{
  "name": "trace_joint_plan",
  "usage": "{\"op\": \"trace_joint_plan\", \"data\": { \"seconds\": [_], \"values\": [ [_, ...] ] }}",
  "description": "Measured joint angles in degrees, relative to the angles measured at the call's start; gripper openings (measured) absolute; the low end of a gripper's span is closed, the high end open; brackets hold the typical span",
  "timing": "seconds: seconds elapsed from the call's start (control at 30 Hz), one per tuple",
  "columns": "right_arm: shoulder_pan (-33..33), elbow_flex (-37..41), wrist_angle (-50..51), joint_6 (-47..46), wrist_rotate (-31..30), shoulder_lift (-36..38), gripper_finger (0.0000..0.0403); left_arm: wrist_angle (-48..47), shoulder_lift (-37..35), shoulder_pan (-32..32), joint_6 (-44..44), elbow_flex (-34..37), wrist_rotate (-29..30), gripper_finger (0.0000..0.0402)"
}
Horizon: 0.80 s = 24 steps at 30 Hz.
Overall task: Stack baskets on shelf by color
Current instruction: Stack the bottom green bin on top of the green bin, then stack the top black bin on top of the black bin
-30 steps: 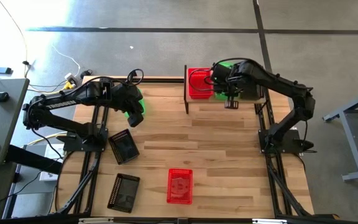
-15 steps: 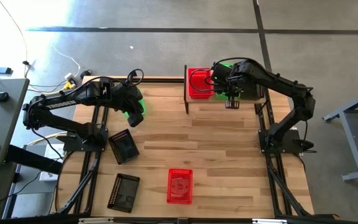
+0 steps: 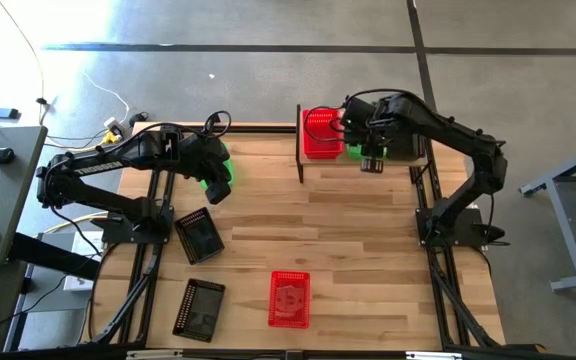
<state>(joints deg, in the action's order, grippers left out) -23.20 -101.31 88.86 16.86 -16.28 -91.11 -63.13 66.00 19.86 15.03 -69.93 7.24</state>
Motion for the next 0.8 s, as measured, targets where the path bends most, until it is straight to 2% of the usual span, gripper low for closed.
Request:
{"op": "trace_joint_plan", "data": {
  "seconds": [0.27,0.43,0.63,0.8],
  "values": [
    [0.1,-4.6,0.8,-6.2,2.1,0.0,0.0124,-0.6,0.0,-0.1,2.0,0.0,-5.7,0.0101],
    [1.3,-5.3,0.5,-10.4,5.9,0.0,0.0124,-6.3,0.0,-1.6,6.7,0.1,-4.8,0.0101],
    [4.8,-5.3,-0.2,-13.6,5.9,0.0,0.0124,-6.9,-1.5,-4.8,21.4,4.2,-4.5,0.0101],
    [7.8,-5.3,-0.8,-17.1,5.8,0.0,0.0124,-7.0,-3.1,-10.0,34.7,9.2,-4.5,0.0101]
  ]
}}
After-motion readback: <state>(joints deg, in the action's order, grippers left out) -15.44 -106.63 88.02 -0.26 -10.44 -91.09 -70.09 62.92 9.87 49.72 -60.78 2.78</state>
